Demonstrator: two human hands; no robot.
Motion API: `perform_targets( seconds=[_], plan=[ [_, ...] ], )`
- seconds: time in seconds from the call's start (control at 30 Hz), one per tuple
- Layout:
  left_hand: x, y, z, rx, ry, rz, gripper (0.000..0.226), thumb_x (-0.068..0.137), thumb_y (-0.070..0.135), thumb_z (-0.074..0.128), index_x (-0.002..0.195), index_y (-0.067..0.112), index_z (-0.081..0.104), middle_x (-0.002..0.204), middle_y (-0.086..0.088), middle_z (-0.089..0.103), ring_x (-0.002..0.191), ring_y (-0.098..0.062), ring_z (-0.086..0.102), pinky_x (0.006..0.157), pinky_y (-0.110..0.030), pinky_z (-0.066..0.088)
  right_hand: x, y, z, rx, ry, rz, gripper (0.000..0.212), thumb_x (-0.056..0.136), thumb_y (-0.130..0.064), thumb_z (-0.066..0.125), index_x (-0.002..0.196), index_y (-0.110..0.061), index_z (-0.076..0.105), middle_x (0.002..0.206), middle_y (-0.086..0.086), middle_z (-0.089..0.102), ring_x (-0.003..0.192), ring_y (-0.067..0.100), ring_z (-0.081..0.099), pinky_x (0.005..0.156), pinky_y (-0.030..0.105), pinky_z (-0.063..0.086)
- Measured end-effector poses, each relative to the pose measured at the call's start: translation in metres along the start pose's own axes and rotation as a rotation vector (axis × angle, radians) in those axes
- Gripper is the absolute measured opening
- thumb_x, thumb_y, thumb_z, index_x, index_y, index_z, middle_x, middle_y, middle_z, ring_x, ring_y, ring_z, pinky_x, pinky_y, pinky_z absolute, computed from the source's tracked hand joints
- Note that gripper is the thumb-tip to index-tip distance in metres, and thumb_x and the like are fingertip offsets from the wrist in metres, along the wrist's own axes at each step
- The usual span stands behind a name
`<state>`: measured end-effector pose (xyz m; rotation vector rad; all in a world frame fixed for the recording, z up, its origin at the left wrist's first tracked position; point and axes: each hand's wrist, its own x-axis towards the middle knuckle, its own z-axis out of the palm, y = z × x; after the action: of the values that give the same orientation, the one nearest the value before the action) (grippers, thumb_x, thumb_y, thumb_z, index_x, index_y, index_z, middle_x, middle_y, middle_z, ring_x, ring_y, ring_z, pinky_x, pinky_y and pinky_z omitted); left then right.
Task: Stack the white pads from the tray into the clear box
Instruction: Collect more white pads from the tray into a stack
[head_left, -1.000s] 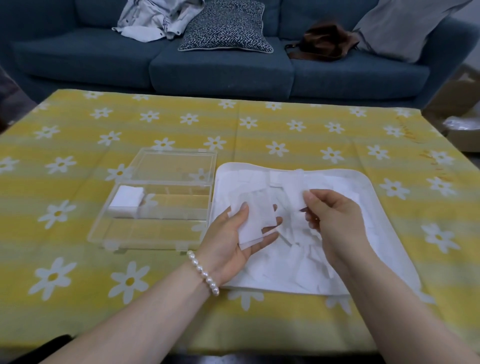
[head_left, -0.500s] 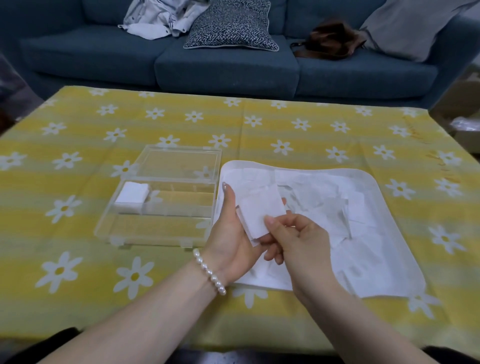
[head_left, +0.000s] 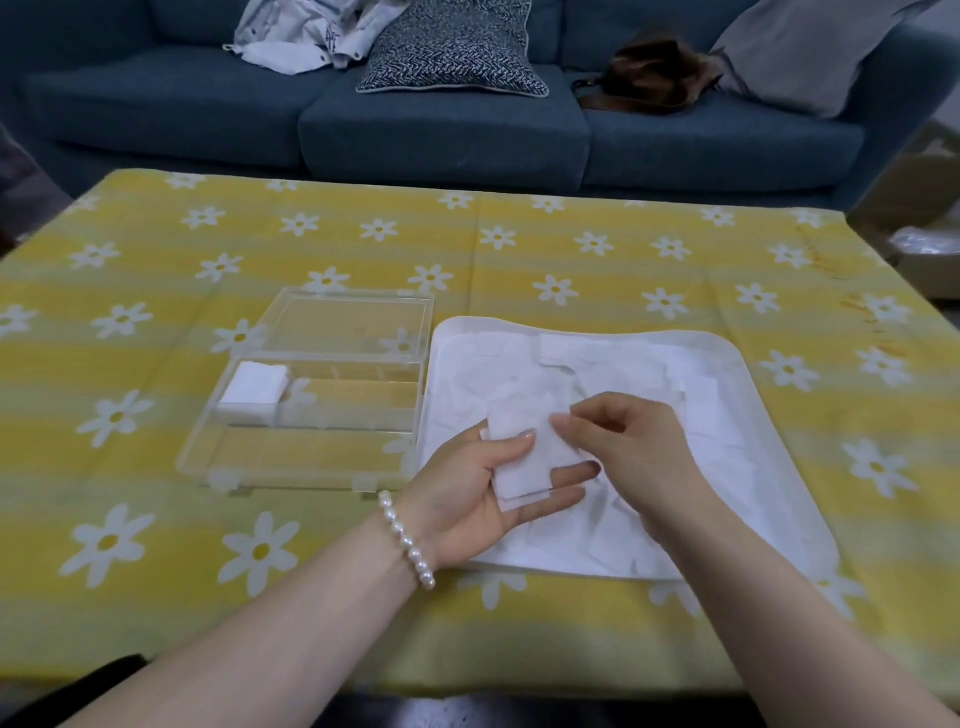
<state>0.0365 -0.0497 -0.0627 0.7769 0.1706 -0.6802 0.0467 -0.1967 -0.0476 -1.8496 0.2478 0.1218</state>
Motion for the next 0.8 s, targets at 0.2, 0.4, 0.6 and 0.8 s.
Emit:
perform_targets(
  seconds=[0.2,0.4,0.6,0.8],
  plan=[
    [0.004,0.007,-0.009,0.036,0.136,-0.035,0.029,0.095,0.004,0.043,0.121,0.013,0.054,0.089,-0.013,0.072,0.065,-0.023,0.069,0.059,-0.031,0.058,0.013,-0.001,-0.012,0.117,0.197,-0.005,0.014,0.084,-0.012,0.067,0.07,-0.011,0.064,0.061,0.002,0.057,0.046,0.002,0.049,0.045,0.009,0.038],
    [0.008,0.024,-0.019,-0.08,0.208,0.063,0.02,0.09,0.033,0.054,0.109,0.028,0.059,0.075,-0.006,0.057,0.057,-0.019,0.055,0.057,-0.028,0.051,0.017,0.009,-0.009,-0.126,-0.057,0.175,0.026,0.084,-0.017,0.069,0.102,0.001,0.066,0.072,0.007,0.062,0.052,0.017,0.054,0.046,0.015,0.04],
    [0.006,0.02,-0.019,-0.06,0.101,-0.037,0.051,0.088,0.062,0.041,0.111,0.019,0.057,0.082,-0.01,0.059,0.068,-0.023,0.06,0.07,-0.036,0.051,0.0,0.001,0.005,-0.413,0.036,-0.496,0.078,0.067,-0.046,0.078,0.133,-0.022,0.043,0.122,-0.01,0.05,0.115,0.01,0.044,0.097,0.025,0.035],
    [0.005,0.003,-0.01,0.03,-0.046,-0.179,0.084,0.082,0.077,0.025,0.113,0.01,0.066,0.092,-0.011,0.065,0.077,-0.023,0.067,0.057,-0.028,0.054,-0.009,0.004,0.011,-0.724,-0.308,-0.682,0.109,0.053,-0.063,0.069,0.142,-0.038,0.012,0.143,-0.012,0.036,0.136,0.01,0.019,0.111,0.04,0.023]
  ],
)
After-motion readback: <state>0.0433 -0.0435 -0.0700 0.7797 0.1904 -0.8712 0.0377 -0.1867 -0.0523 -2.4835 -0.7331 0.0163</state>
